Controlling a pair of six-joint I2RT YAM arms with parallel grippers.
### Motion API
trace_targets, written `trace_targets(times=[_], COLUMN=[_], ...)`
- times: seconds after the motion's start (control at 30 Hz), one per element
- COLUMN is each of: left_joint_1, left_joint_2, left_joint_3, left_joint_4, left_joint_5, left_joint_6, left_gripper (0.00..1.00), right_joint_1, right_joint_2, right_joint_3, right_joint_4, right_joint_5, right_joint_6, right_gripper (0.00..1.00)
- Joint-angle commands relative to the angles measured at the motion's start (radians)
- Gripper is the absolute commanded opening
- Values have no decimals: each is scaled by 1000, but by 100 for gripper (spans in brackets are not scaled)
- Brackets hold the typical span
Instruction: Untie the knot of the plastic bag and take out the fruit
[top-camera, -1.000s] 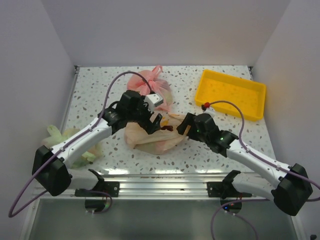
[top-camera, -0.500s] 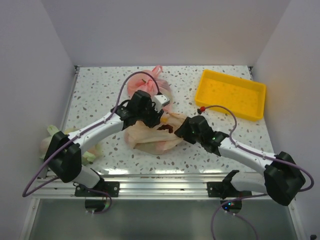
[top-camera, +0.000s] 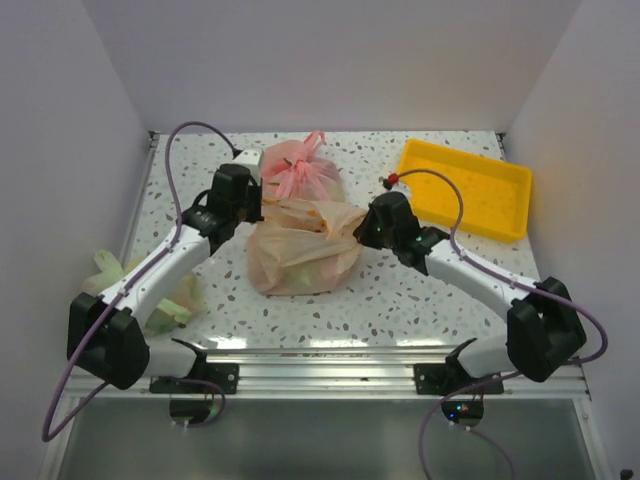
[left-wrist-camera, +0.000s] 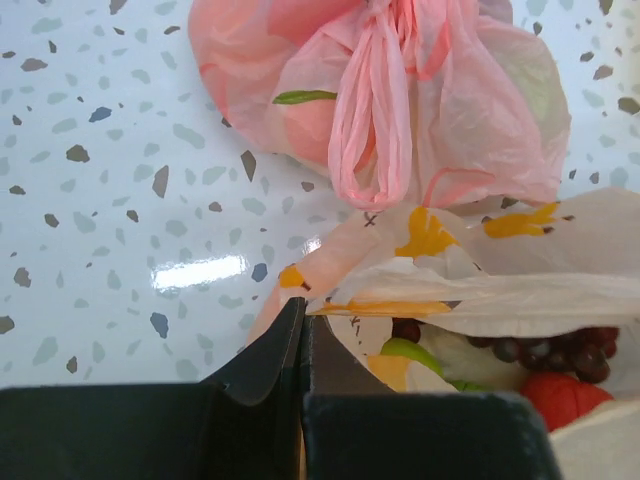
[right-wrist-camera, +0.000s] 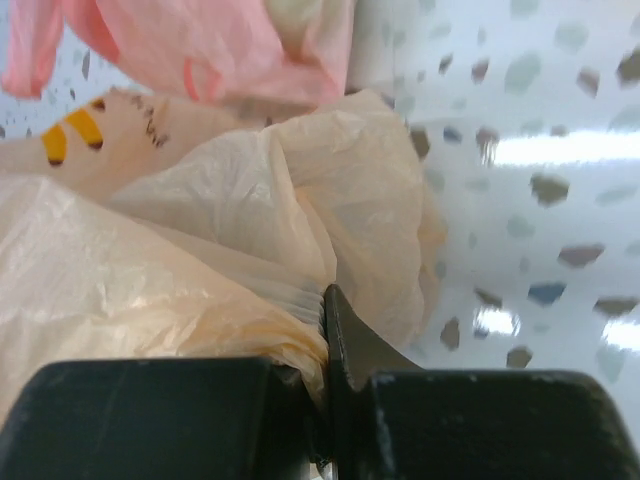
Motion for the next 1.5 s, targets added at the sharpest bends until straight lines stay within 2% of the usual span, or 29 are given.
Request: trace_targets(times=[0.0, 0.1, 0.17, 0.2, 0.27, 0.3, 0.4, 0.6, 0.7, 0.87, 0.97, 1.1, 1.27, 1.33, 1.47], left_joint_1=[42, 42, 42, 42, 42, 42, 42, 39, 29, 23, 24, 29, 62, 93, 162], left_joint_2=[-88, -129, -161, -167, -180, -181, -186, -183, -184, -190, -192, -189, -149, -128, -108], left_joint_3=[-6, -22, -36, -36, -32, -33, -38, -33, -35, -44, -44, -38, -36, -38, -29], left_joint_4=[-28, -40, -42, -51, -56, -54, -36, -3, 0, 1, -17, -33, -28, -25, -7], left_joint_5=[-119, -41, 2, 53, 131, 157, 243, 335, 340, 305, 239, 72, -19, -33, -28], left_joint_6=[-59, -84, -104, -113, -143, -156, -200, -257, -272, -292, -292, -274, -254, -249, -245], left_gripper=[0, 0, 0, 0, 0, 0, 0, 0, 0, 0, 0, 0, 0, 0, 0], right_joint_1=[-106, -120, -120, -119, -114, -111, -85, 16, 65, 110, 111, 111, 108, 93, -37], right_joint_2=[98, 207, 250, 252, 233, 224, 184, 126, 118, 111, 95, 42, -17, -37, -69], right_joint_3=[140, 300, 387, 401, 394, 382, 339, 294, 296, 277, 241, 141, -17, -63, -190], right_joint_4=[-126, -170, -201, -203, -178, -163, -129, -108, -126, -174, -209, -224, -221, -206, -171], right_joint_5=[62, 42, -17, -45, -120, -158, -206, -142, -75, -16, -6, 2, 30, 51, 16], right_joint_6=[-201, -267, -283, -280, -234, -209, -114, 16, 71, 124, 124, 111, 35, -13, -54], right_gripper=[0, 0, 7, 23, 44, 61, 79, 95, 99, 99, 96, 92, 91, 90, 88])
